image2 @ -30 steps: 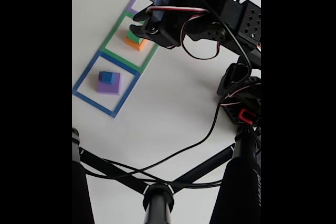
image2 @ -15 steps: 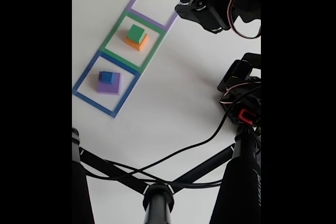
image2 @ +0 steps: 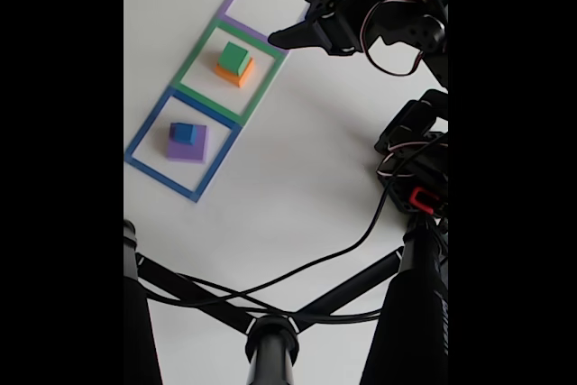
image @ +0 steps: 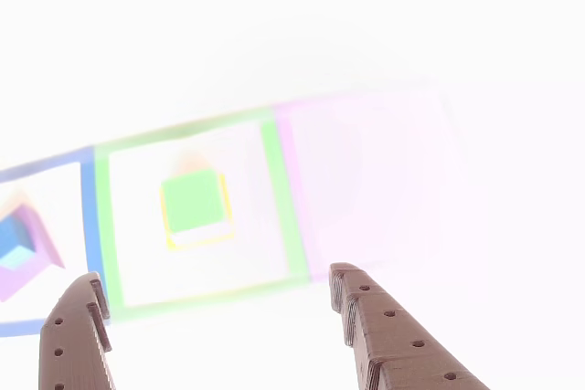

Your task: Tower of hanoi

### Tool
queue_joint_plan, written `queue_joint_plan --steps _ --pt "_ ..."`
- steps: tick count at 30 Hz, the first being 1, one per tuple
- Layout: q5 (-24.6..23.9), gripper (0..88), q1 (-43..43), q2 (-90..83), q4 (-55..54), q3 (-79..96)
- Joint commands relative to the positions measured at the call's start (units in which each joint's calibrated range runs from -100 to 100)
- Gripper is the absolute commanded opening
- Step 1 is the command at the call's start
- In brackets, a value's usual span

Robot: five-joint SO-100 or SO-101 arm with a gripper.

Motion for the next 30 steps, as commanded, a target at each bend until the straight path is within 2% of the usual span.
queue_joint_plan --steps 1,10,17,30 --pt "0.0 30.9 1.3 -2.2 -12.4 9.6" --pt "0.0 32.9 -1.0 -0.5 -43.9 32.2" --pt "0.0 32.8 -3.0 11.2 -69.5 41.6" --pt "0.0 32.6 -3.6 27.6 -93.1 47.6"
